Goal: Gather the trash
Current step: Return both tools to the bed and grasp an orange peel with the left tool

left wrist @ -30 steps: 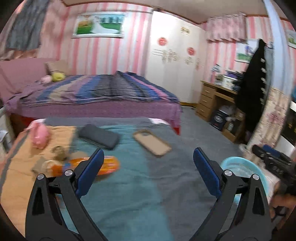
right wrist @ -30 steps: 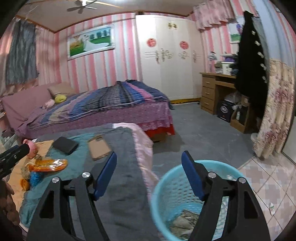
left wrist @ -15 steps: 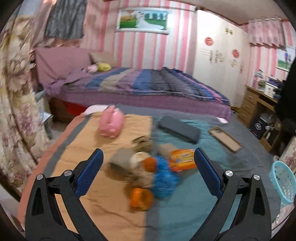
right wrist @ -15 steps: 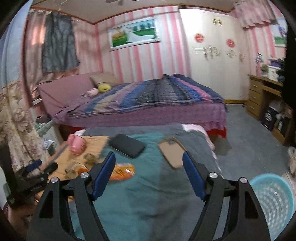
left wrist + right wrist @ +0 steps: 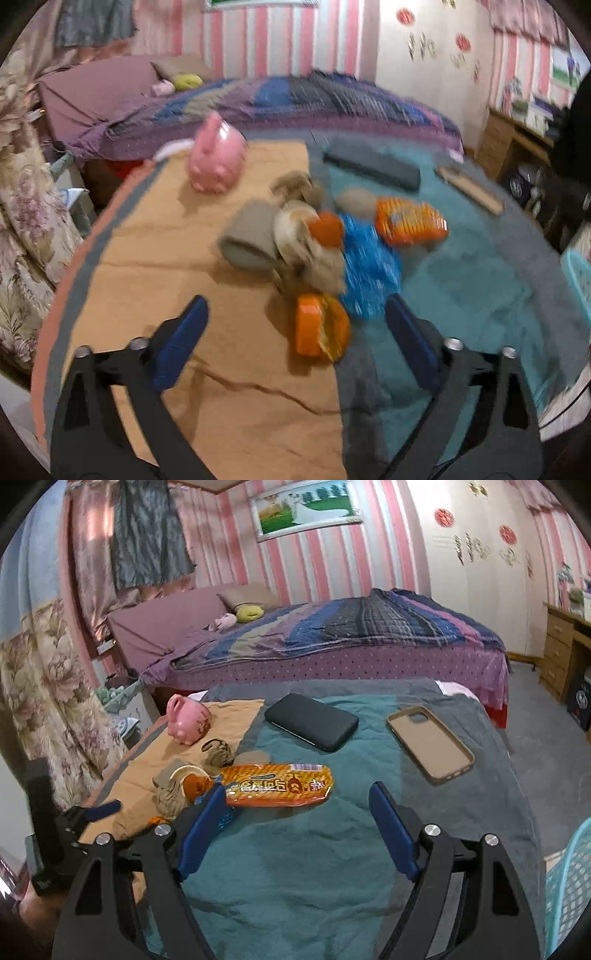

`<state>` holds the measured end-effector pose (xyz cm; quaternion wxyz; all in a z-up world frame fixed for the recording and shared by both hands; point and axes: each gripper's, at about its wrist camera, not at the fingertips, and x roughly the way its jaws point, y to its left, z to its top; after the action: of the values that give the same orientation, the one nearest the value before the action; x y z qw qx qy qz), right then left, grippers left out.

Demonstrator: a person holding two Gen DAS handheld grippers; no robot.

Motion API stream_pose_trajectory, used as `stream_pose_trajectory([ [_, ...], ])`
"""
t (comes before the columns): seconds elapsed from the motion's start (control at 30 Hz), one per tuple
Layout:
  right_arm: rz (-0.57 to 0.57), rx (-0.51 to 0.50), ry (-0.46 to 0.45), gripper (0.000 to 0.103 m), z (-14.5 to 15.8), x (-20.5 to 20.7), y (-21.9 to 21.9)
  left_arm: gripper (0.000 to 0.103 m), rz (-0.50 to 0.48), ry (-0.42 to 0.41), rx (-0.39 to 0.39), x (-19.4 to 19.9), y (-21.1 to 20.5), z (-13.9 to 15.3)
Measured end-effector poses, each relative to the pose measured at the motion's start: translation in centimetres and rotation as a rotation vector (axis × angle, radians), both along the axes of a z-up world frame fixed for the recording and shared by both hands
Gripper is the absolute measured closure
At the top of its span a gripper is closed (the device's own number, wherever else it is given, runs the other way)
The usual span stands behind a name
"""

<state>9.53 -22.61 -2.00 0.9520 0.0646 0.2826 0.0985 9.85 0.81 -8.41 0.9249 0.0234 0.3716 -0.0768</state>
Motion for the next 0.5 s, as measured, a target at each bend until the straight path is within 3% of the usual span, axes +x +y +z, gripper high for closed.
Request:
stream_pose_trajectory([
  [0.17, 0.02, -0.001, 0.003, 0.025, -0.1, -0.2, 0.1, 0.033, -0.017, 0.046, -0.038, 0.5, 0.3, -1.0],
  [0.4, 0.008, -0.01, 0.012, 0.025, -0.1, -0.3, -0.5, 0.035, -0.013, -0.003, -0.089, -0.5, 1.8, 0.5],
  [0.5, 0.016, -0.017, 0.024, 0.025, -0.5, -0.1, -0.4, 0.062, -0.006, 0.021, -0.078, -0.3, 2.0, 0.1],
])
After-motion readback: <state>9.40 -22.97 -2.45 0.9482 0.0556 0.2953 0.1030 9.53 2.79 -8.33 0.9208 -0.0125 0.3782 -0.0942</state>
